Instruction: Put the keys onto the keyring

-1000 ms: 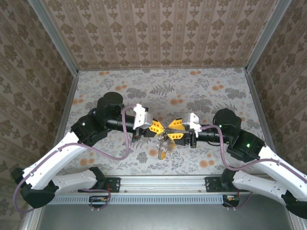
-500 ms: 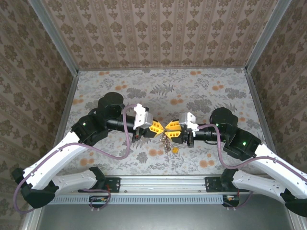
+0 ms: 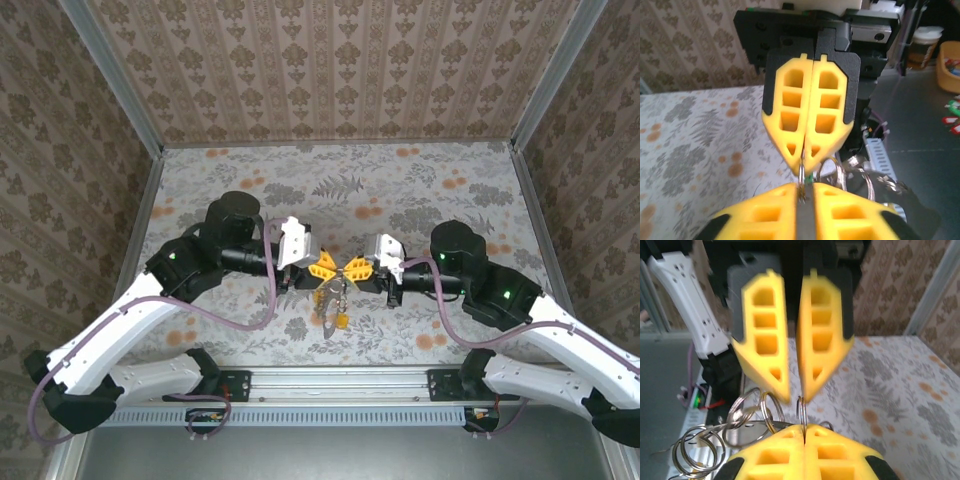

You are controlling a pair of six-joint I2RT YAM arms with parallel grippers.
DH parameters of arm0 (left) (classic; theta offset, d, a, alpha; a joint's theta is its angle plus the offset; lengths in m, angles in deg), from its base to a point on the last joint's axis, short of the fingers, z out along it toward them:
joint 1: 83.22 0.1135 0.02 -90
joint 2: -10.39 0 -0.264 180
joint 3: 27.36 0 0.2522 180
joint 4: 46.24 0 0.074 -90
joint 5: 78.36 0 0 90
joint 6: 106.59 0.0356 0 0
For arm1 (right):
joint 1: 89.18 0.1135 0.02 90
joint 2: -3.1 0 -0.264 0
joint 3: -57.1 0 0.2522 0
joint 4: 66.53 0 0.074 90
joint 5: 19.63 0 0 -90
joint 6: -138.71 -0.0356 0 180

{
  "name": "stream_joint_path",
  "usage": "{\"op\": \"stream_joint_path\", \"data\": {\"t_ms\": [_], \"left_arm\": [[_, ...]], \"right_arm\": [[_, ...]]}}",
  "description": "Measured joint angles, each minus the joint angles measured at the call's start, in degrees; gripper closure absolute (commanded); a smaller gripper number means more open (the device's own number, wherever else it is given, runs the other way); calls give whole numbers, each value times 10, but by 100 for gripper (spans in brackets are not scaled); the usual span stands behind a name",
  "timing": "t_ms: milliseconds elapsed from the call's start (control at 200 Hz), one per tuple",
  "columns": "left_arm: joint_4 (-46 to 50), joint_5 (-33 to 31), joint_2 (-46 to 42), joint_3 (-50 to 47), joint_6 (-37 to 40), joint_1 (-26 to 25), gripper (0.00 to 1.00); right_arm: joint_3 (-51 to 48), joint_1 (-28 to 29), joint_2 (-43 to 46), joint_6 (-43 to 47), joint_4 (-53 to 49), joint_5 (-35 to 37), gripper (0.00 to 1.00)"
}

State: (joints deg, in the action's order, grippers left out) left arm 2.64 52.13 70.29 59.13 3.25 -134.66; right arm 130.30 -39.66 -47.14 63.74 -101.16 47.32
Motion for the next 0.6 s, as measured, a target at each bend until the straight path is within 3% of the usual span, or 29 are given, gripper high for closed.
{"op": "stream_joint_path", "data": {"t_ms": [230,605], "left_arm": [[66,-61,7,50,42,-10,77],[92,-84,46,66,74,-26,75]], "right_arm": [[43,14,-28,33,-79,26,100],[64,25,-51,45,-105,34,100]]}}
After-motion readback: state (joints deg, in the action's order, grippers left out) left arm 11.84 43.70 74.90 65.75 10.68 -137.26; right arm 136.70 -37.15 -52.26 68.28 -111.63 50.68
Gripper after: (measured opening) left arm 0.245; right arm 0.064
